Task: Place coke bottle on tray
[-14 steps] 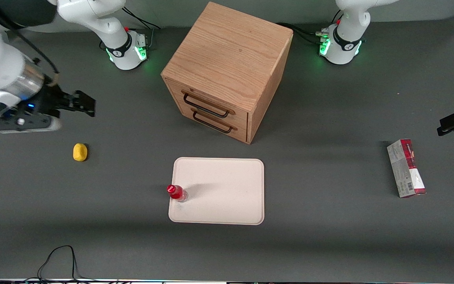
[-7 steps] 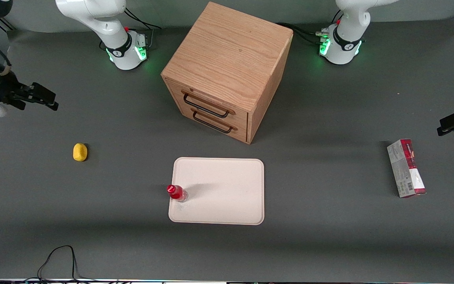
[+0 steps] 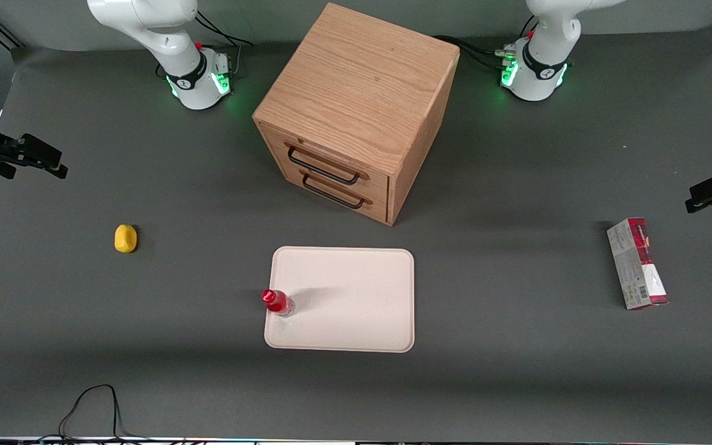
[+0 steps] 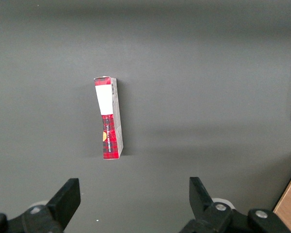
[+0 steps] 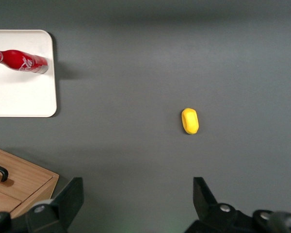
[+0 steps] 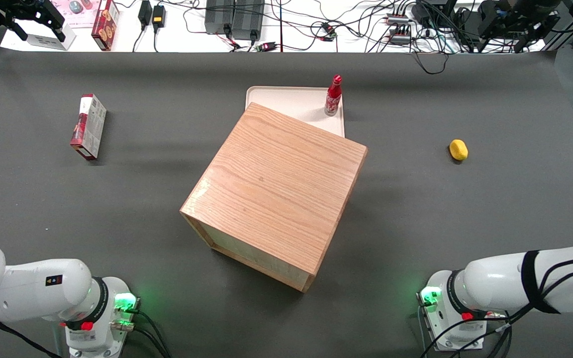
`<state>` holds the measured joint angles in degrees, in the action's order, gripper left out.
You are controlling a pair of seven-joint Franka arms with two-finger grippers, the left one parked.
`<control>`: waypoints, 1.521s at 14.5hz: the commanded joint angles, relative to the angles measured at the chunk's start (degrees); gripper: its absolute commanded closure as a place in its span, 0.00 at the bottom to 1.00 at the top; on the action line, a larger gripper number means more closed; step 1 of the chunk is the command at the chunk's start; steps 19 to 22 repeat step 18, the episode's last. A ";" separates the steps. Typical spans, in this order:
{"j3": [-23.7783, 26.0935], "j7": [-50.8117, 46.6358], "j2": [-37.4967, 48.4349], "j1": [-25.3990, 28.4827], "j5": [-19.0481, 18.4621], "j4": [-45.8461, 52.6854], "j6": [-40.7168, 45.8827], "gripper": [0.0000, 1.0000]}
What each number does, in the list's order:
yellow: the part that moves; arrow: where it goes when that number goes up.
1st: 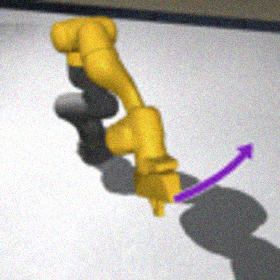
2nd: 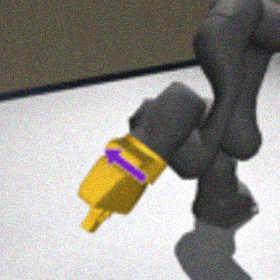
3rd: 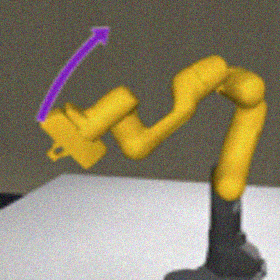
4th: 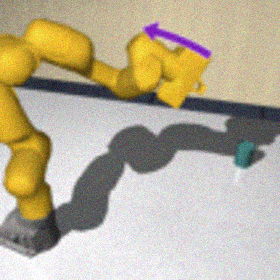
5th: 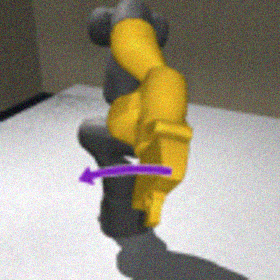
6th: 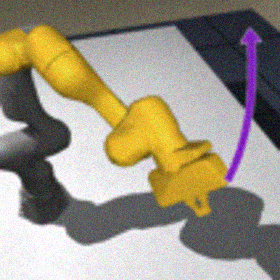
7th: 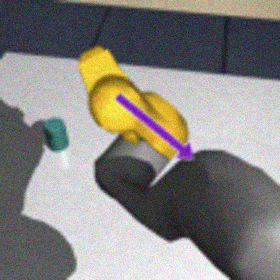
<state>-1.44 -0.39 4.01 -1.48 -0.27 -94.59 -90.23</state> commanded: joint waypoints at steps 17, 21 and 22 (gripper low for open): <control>-1.29 1.01 0.47 0.60 0.18 -0.16 1.72 0.00; -1.29 1.09 0.47 0.60 0.18 -0.25 1.72 0.00; -1.29 1.09 0.47 0.60 0.18 -0.25 1.72 0.00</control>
